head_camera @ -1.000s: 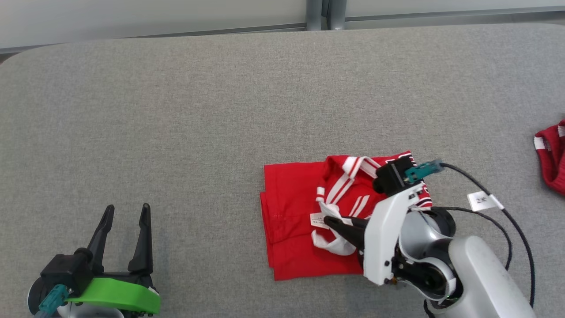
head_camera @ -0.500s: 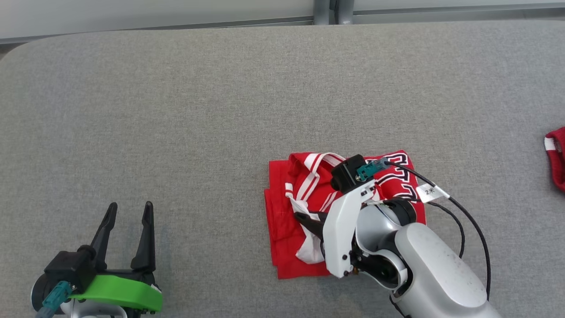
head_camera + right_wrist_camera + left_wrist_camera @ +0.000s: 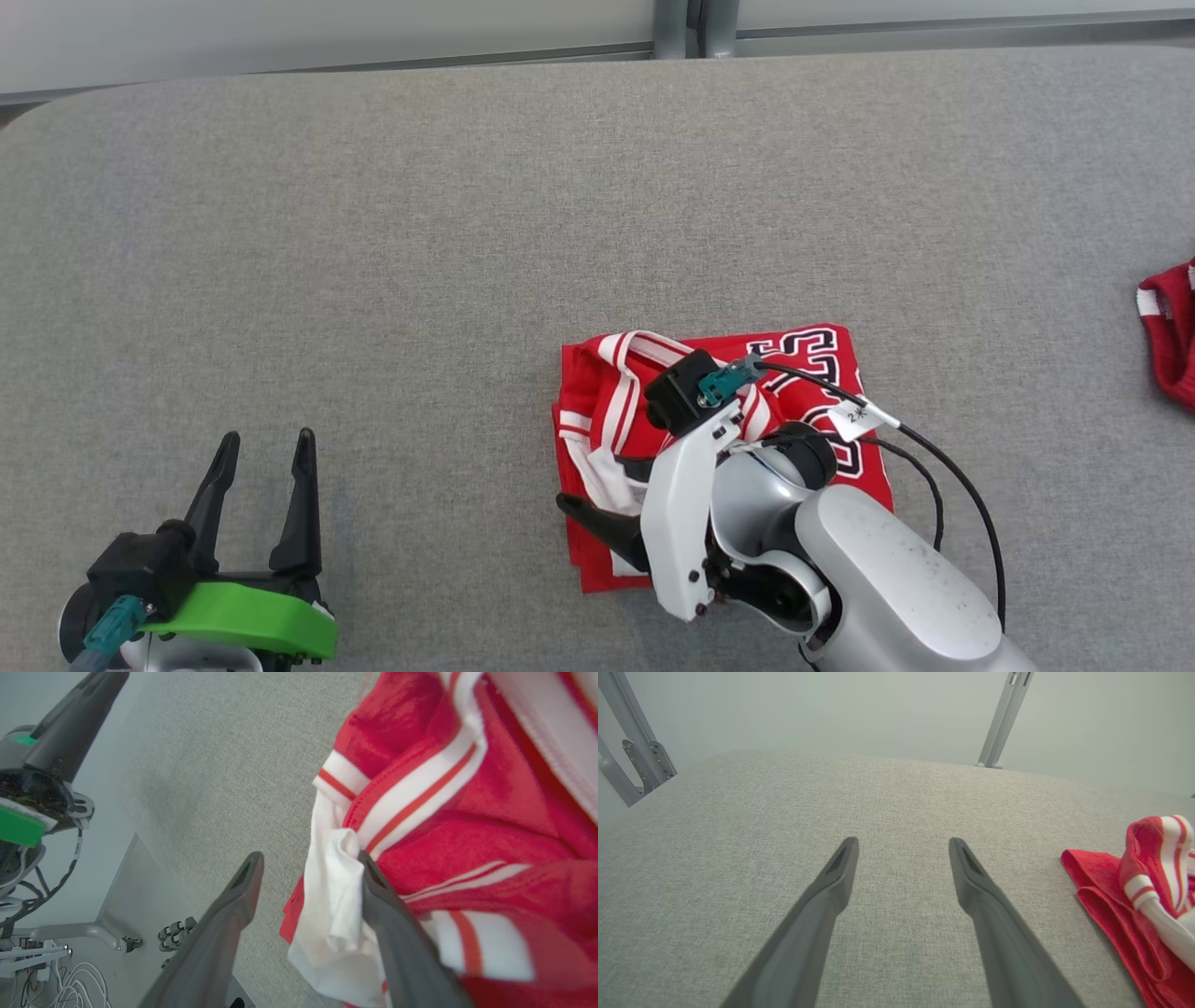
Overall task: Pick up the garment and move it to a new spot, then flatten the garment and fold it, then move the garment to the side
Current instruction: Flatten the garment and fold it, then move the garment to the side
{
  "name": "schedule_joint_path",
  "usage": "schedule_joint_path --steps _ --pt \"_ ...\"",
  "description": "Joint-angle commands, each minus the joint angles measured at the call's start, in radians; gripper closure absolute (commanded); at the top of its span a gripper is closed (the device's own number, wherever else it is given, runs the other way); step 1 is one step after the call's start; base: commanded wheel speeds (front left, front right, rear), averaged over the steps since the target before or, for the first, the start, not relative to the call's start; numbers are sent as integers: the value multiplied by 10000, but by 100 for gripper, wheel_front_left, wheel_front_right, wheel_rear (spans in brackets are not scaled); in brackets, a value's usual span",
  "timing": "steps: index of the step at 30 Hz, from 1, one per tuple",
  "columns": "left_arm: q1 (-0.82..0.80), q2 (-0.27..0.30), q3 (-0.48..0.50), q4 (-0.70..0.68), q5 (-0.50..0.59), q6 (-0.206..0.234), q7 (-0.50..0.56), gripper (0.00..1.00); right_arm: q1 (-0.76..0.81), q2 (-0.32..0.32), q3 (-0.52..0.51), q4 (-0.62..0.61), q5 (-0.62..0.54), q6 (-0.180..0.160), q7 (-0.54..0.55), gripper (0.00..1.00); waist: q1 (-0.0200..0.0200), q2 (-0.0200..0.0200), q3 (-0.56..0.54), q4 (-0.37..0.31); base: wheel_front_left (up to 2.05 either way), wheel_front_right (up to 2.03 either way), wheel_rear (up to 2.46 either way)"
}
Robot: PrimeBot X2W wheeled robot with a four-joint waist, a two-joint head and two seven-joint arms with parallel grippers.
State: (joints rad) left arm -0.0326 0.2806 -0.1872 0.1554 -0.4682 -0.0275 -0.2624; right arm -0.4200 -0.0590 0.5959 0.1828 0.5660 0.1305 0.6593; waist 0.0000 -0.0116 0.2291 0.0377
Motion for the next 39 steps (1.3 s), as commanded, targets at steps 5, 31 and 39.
schedule_joint_path --steps 5,31,39 --pt "83 125 105 47 50 -28 -27 0 150 -141 220 -982 544 5 -323 0 0 116 -192 -140 0 0 0" --pt "-178 -273 170 -143 85 -77 -26 0 1764 -862 -6614 -1572 2396 5 3693 0 0 116 284 272 0 0 0" --pt "-307 -424 260 -19 215 -216 -26 0 1207 -600 -6103 -809 2216 6 3432 100 0 116 344 549 0 0 0"
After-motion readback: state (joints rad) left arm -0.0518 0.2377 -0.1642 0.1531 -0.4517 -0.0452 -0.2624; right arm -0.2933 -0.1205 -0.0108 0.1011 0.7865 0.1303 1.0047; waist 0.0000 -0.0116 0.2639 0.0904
